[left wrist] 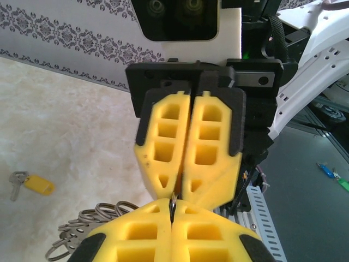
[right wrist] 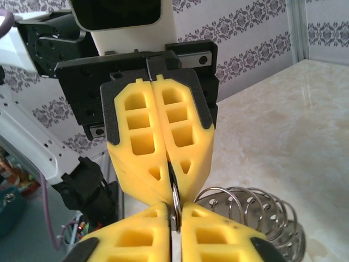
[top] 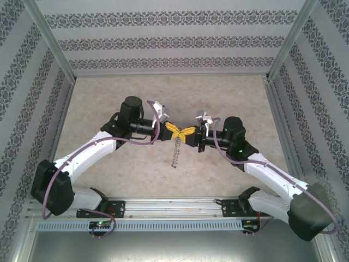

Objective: Put the keys on the keyring

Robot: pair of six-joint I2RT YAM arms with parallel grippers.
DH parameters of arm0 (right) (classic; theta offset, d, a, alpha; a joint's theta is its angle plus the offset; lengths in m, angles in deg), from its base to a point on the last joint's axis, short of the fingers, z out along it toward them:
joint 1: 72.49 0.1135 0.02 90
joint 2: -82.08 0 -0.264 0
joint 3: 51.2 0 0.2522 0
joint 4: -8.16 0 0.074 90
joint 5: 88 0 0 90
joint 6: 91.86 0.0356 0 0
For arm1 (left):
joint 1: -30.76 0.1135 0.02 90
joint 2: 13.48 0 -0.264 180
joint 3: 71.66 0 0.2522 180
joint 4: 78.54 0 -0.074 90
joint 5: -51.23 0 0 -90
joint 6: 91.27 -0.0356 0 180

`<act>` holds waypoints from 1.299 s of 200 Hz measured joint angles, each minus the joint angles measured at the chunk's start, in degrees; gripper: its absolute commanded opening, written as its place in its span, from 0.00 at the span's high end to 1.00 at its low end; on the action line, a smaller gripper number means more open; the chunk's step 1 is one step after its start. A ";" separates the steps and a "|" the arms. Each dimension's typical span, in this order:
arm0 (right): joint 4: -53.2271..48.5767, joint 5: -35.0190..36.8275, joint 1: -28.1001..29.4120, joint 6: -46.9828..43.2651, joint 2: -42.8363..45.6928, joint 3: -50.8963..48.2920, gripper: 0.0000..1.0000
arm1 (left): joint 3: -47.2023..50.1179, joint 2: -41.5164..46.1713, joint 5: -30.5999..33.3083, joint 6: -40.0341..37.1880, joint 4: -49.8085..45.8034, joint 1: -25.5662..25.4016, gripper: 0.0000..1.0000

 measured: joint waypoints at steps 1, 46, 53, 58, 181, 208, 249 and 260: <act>0.00 -0.02 0.00 0.02 0.00 0.00 1.00 | 0.00 0.00 0.00 0.00 0.00 0.00 1.00; 0.04 0.24 -0.04 0.11 0.00 0.02 1.00 | -0.02 0.00 0.26 0.28 0.11 0.02 0.86; 0.09 0.66 -0.04 0.11 0.00 0.02 1.00 | -0.04 0.00 0.76 0.68 0.44 0.00 0.78; 0.28 0.96 -0.02 0.11 0.00 0.02 1.00 | -0.04 0.00 1.33 1.49 0.57 -0.04 0.74; 7.98 6.47 -1.18 3.26 3.48 -2.19 1.00 | 11.37 10.69 20.20 16.92 18.84 -0.48 0.58; 10.93 7.17 -1.18 4.90 3.48 -2.69 1.00 | 14.12 9.29 19.23 20.74 24.37 -0.48 0.60; 16.17 7.58 -1.18 7.80 3.30 -3.41 1.00 | 15.06 7.65 16.22 25.64 32.41 -0.48 0.61; 17.73 7.56 -1.18 8.57 2.82 -3.43 1.00 | 15.56 6.99 15.32 27.39 36.06 -0.48 0.62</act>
